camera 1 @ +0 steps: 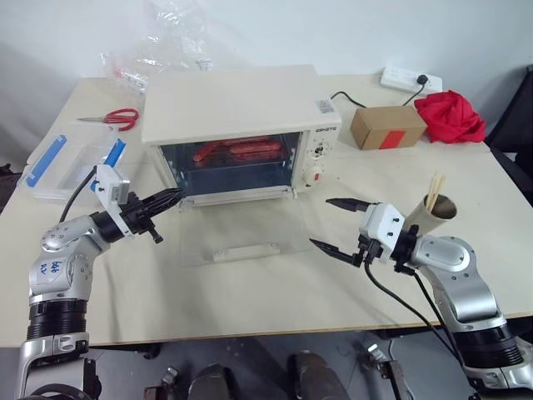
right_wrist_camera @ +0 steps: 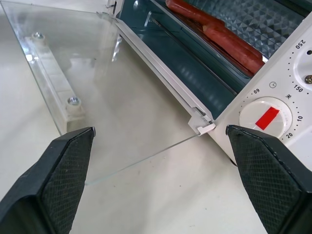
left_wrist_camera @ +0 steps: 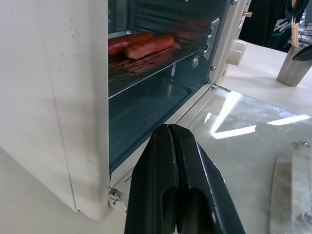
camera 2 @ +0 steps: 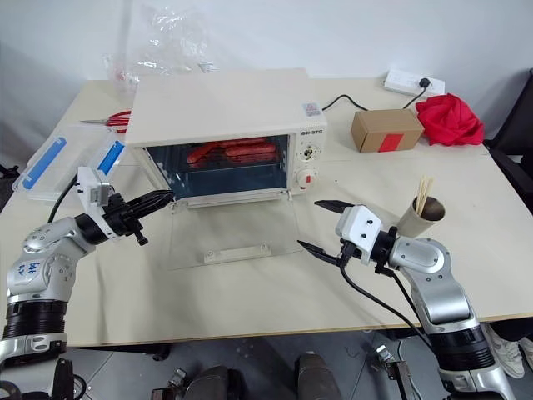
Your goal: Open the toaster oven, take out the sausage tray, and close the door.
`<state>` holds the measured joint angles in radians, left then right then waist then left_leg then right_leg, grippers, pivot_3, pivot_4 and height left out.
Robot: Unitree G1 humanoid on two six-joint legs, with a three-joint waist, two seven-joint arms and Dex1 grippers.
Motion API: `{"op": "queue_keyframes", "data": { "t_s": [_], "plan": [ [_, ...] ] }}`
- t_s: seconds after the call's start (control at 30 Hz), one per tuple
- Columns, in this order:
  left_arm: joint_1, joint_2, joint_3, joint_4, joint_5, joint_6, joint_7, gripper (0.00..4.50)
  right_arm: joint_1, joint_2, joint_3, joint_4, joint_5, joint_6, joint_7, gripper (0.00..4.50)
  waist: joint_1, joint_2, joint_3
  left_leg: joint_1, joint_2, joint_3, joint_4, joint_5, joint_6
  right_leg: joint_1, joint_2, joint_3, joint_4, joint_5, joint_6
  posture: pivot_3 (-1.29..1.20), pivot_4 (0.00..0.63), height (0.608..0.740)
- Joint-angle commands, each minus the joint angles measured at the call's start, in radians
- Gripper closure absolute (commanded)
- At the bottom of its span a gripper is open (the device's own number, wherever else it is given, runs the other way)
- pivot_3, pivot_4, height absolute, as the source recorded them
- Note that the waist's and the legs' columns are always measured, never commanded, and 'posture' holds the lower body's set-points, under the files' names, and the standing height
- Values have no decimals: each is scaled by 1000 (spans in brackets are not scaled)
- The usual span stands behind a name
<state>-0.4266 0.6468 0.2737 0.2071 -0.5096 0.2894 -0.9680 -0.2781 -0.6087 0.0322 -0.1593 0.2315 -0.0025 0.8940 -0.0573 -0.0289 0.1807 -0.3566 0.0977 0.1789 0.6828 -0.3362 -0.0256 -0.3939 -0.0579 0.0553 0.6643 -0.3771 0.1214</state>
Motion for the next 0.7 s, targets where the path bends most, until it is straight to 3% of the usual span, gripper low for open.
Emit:
{"op": "queue_keyframes", "data": {
  "t_s": [0.03,0.2,0.4,0.57,0.7],
  "plan": [
    [39,17,-3,-85,-42,12,-69,4467,13,-5,-32,-46,15,-12,-13,0,0,0,0,0,0,0,0,0,0,0,0,0,0,0,0,0,150,740],
    [149,41,-69,-144,11,-60,-170,4467,-5,-14,-9,-83,-15,-6,-21,0,-4,0,0,0,0,1,-1,0,0,0,0,0,0,0,0,0,150,740],
    [221,-12,-73,-162,21,-105,-124,4467,-75,22,69,-145,-113,24,-79,0,-2,1,0,0,0,1,0,0,0,0,0,1,0,0,0,0,150,740],
    [259,-13,-36,-158,-7,-88,-93,4467,-221,98,171,-153,-236,149,-161,0,-4,1,0,0,0,1,0,0,0,-1,0,1,0,0,0,0,150,740],
    [267,-31,110,-208,-173,46,7,3677,-394,163,313,-42,-435,133,-214,0,-28,1,1,0,2,2,0,0,-1,-4,0,1,4,0,-1,0,150,740]
  ]
}}
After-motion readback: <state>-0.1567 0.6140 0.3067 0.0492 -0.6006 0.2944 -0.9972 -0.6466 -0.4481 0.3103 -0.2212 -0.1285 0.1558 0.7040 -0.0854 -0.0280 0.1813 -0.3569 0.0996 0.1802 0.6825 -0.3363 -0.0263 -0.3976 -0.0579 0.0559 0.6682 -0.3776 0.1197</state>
